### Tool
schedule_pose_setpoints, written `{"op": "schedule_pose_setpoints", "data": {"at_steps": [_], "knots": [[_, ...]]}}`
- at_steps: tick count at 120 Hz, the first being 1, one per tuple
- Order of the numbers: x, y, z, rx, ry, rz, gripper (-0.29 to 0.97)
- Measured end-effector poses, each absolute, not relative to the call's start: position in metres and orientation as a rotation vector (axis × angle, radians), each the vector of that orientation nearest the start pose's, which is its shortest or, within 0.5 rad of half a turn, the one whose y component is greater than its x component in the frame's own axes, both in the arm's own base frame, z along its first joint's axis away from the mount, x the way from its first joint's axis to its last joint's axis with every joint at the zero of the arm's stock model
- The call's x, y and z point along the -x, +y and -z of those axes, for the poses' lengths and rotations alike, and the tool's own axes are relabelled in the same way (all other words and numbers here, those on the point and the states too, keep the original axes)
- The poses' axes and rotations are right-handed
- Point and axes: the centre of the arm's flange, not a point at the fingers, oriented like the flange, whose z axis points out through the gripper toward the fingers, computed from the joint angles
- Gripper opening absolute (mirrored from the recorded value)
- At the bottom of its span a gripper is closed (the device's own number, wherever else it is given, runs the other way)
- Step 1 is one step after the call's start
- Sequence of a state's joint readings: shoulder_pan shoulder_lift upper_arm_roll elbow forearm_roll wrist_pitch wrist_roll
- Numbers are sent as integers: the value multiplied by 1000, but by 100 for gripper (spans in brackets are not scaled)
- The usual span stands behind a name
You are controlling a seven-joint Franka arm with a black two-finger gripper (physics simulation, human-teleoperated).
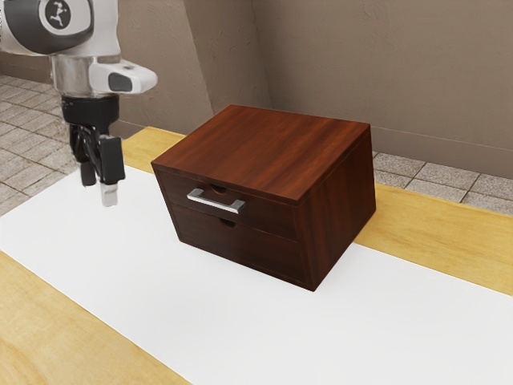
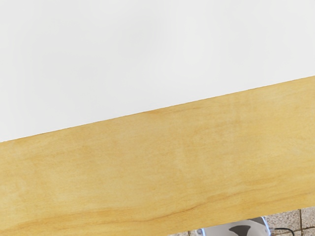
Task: Pull the drawer handle with one arm to open the drawer
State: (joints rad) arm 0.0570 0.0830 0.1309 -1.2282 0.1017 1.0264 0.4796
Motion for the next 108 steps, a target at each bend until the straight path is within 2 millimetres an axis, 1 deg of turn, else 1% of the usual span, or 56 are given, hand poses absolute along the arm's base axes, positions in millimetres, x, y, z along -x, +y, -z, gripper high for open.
{"op": "schedule_pose_setpoints", "data": {"at_steps": [9, 18, 24, 31, 34, 38, 42, 46, 49, 53, 57, 65, 77, 87, 94, 108], "knots": [[-513, 97, -700, 3048, 522, -333, 68], [-520, 98, -705, 3024, 618, -239, 68], [-520, 100, -711, 3006, 664, -188, 68], [-518, 101, -714, 2985, 747, -155, 68], [-514, 101, -717, 2972, 796, -141, 68], [-505, 99, -716, 2953, 886, -128, 68], [-496, 96, -707, 2931, 992, -113, 68], [-486, 96, -688, 2904, 1102, -88, 68], [-484, 102, -676, 2878, 1158, -62, 68], [-488, 107, -666, 2832, 1224, -27, 68], [-493, 109, -663, 2773, 1290, 13, 68], [-499, 110, -665, 2655, 1410, 89, 68], [-510, 113, -666, 2495, 1557, 154, 68], [-527, 105, -646, 2374, 1696, 175, 67], [-537, 100, -633, 2311, 1778, 204, 63], [-551, 96, -622, 2216, 1893, 282, 52]]}}
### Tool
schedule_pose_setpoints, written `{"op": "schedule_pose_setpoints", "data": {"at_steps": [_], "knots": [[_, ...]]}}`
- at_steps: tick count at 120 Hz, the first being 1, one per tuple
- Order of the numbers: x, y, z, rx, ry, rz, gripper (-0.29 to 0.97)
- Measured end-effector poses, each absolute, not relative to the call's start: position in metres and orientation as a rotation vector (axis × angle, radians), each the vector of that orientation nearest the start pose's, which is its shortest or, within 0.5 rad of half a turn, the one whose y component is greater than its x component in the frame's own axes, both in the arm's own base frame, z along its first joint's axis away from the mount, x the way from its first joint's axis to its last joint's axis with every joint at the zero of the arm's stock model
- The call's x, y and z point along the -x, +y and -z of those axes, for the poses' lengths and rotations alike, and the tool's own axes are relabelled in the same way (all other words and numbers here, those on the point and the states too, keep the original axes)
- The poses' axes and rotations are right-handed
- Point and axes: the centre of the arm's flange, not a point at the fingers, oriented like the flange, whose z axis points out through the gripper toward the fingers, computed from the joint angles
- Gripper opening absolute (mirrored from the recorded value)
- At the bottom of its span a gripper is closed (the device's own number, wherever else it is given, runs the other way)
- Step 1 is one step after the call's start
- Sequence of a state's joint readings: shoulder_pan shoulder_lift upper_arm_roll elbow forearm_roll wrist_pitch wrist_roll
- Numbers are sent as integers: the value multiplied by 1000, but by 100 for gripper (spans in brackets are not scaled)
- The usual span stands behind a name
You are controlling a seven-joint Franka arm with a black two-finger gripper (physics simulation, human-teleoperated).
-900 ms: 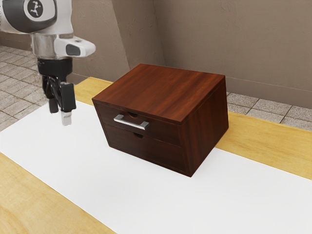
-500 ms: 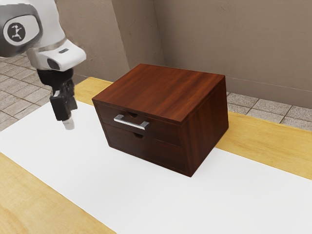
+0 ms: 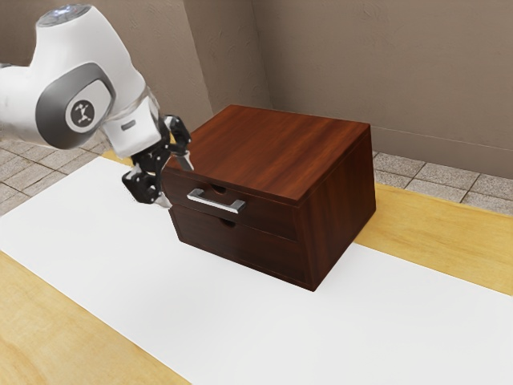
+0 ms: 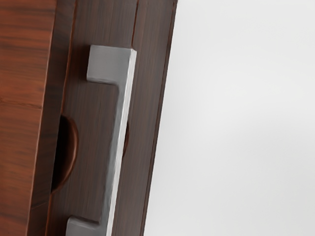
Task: Pull the drawer handle with one arm to open the drawer
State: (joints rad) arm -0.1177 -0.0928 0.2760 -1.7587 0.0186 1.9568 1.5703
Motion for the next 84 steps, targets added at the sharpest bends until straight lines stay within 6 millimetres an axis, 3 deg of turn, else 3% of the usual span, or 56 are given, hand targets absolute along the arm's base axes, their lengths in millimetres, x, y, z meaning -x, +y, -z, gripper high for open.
{"op": "schedule_pose_setpoints", "data": {"at_steps": [32, 84], "knots": [[-570, 104, -598, 2091, 2048, 364, 32], [-574, 121, -559, 2029, 2189, 408, 24]]}}
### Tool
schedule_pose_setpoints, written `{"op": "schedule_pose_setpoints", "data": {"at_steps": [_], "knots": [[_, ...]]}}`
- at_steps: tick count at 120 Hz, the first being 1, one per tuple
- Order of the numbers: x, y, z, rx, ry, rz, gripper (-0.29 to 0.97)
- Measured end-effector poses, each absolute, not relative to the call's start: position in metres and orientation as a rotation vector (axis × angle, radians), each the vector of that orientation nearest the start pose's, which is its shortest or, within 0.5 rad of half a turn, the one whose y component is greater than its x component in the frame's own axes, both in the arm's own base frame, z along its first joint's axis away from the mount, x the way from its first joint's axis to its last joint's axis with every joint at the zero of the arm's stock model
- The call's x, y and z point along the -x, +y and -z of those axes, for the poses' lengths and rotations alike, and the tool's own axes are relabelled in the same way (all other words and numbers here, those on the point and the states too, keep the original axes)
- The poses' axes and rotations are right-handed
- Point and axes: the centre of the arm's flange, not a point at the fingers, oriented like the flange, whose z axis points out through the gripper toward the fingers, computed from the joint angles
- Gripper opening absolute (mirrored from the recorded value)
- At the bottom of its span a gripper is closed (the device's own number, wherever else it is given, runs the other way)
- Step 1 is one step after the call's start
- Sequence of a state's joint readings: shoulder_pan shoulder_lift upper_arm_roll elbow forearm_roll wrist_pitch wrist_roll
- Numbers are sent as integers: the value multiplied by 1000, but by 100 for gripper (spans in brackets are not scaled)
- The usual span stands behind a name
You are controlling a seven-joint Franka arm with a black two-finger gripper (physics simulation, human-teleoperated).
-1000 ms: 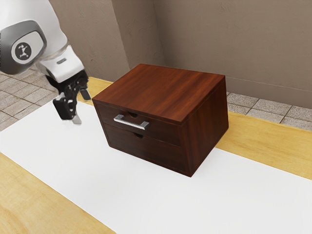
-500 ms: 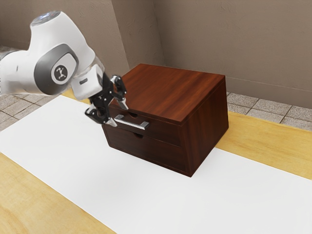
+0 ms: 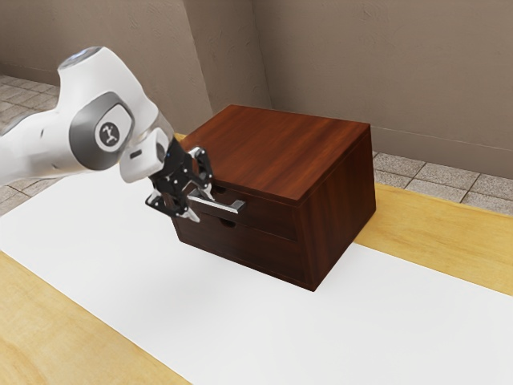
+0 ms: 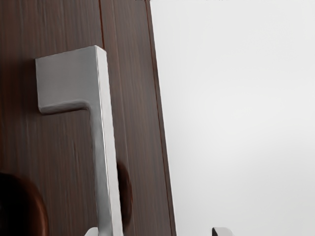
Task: Pull the drawer handle with one arm to open the drawer
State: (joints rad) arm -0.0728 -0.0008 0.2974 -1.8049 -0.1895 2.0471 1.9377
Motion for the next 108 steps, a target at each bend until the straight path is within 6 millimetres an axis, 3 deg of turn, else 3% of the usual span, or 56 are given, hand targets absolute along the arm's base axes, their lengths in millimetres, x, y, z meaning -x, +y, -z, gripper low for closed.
{"op": "schedule_pose_setpoints", "data": {"at_steps": [13, 19, 29, 38, 43, 72, 108], "knots": [[-569, 123, -548, 2027, 2223, 412, 59], [-568, 124, -546, 2022, 2236, 411, 66], [-565, 127, -547, 2011, 2244, 415, 47], [-562, 126, -553, 1990, 2247, 433, 15], [-559, 125, -558, 1977, 2249, 445, 6], [-558, 93, -560, 1881, 2330, 465, 3], [-536, 91, -556, 1855, 2363, 485, 7]]}}
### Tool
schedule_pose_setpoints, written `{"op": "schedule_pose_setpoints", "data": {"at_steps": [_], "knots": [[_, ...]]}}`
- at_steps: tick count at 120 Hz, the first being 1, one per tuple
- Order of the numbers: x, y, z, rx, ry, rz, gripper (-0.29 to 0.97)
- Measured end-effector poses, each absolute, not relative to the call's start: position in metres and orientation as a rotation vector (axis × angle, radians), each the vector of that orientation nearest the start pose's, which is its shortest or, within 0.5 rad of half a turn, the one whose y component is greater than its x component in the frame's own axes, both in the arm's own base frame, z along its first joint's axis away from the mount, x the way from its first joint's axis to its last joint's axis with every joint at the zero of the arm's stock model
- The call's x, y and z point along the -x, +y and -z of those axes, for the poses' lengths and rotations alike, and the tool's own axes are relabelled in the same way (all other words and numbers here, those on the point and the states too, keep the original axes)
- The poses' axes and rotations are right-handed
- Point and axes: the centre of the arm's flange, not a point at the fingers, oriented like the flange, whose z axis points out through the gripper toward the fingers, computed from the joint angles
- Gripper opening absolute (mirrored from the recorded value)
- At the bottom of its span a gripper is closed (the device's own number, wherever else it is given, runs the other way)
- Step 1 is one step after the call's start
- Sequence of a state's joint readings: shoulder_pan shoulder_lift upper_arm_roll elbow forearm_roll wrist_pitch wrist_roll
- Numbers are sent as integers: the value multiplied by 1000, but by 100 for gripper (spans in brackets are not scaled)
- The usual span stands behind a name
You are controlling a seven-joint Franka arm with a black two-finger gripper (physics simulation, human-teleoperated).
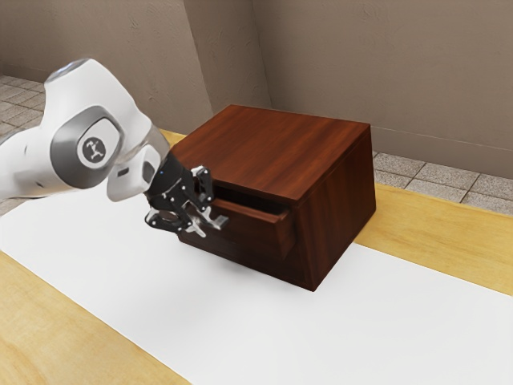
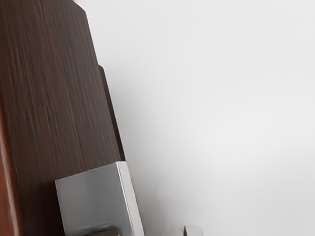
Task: Pull the drawer handle with one arm to open the drawer
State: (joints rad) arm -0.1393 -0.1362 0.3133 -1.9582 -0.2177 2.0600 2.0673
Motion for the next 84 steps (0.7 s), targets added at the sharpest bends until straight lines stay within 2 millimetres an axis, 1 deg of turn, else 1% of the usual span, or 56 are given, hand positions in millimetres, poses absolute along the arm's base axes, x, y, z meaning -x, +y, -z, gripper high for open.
{"op": "schedule_pose_setpoints", "data": {"at_steps": [22, 40, 52, 63, 84], "knots": [[-521, 92, -557, 1844, 2374, 498, 7], [-509, 95, -555, 1848, 2380, 512, 11], [-499, 101, -556, 1856, 2372, 527, 12], [-487, 112, -558, 1866, 2355, 536, 10], [-470, 115, -551, 1876, 2360, 539, 11]]}}
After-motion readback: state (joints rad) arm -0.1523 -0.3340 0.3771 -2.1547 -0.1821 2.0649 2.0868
